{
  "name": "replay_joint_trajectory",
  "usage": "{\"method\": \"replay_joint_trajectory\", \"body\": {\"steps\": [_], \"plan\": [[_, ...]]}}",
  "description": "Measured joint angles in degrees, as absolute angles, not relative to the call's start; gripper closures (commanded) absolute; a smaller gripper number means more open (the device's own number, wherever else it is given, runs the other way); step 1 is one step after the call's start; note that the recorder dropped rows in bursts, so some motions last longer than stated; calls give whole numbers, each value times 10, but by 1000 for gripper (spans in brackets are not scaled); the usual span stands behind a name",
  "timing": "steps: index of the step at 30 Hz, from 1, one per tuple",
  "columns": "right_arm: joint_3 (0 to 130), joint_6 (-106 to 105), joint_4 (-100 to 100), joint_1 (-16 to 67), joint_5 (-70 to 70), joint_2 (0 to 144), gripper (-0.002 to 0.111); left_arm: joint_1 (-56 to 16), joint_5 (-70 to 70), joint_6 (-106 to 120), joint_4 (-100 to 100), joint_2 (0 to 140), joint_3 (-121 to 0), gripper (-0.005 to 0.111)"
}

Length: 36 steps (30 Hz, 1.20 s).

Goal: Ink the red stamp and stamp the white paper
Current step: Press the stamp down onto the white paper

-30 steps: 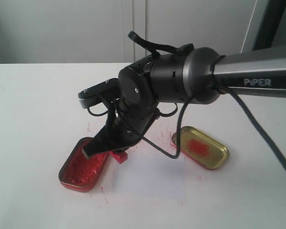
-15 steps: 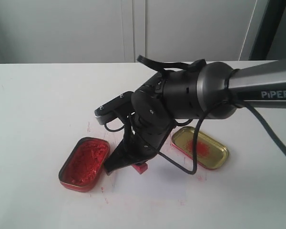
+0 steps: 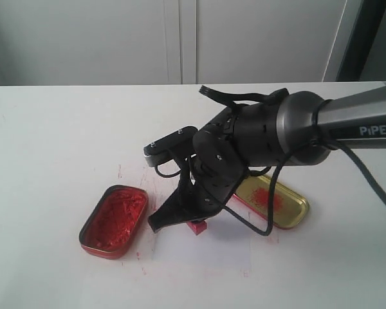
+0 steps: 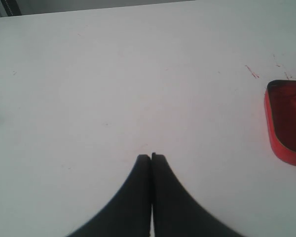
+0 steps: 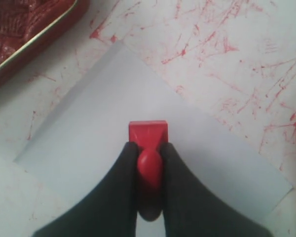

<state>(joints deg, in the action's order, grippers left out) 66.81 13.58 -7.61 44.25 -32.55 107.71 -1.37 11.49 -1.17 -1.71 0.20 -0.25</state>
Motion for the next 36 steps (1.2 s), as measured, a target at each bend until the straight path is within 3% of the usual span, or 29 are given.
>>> {"method": "replay_joint_trajectory", "body": {"steps": [36], "plan": [[616, 139, -51, 441, -234, 1108, 108, -14, 115, -12, -17, 2, -2, 107]]}}
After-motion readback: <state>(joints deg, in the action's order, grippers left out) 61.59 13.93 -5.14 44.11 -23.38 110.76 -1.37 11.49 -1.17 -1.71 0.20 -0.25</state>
